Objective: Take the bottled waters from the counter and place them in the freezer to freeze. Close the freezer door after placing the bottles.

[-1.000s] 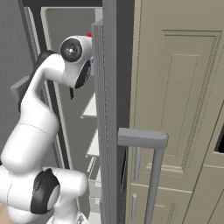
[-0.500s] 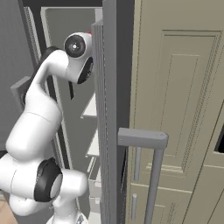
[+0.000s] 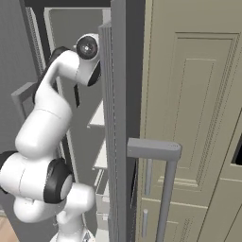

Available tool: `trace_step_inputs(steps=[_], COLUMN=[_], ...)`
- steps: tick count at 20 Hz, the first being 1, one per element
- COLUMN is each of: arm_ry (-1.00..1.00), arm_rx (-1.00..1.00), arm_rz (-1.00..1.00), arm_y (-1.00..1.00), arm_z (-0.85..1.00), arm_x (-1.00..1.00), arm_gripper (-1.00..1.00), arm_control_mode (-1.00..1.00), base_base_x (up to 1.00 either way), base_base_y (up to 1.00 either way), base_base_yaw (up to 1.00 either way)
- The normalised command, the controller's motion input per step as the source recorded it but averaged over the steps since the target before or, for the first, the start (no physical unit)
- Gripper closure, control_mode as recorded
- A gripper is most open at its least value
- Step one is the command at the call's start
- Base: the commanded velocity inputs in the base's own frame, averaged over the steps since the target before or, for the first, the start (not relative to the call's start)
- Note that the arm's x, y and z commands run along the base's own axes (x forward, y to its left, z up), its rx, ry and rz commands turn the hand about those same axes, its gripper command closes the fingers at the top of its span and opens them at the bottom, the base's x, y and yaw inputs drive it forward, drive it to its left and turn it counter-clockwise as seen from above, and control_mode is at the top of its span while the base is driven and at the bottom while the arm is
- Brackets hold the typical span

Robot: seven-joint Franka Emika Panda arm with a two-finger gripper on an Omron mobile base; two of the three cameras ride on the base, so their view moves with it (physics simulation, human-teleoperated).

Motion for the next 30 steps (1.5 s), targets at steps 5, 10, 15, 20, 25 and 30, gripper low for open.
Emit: trace_step_inputs(steps=[5,10,15,20,25,30], arm_ry=[0.00,0.00,0.01,0.00,0.00,0.00], arm_rx=[0.00,0.00,0.00,0.00,0.00,0.00], arm_rz=[0.04,0.05,0.03,0.01,0.00,0.00], arm_y=[-0.08,-0.17,-0.06,-0.05,-0.01,0.00], arm_z=[-0.01,-0.05,-0.04,-0.11,-0.16,-0.12], arm_x=[0.44,0.44,0.35,0.33,0.31,0.29], arm_gripper=[1.00,1.00,1.00,1.00,1.00,1.00], arm_control_mode=[-1.00,-1.00,-1.00,-1.00,-1.00,-1.00], base_base_x=[0.00,0.00,0.00,0.00,0.00,0.00], base_base_y=[0.00,0.00,0.00,0.00,0.00,0.00], base_base_yaw=[0.00,0.00,0.00,0.00,0.00,0.00])
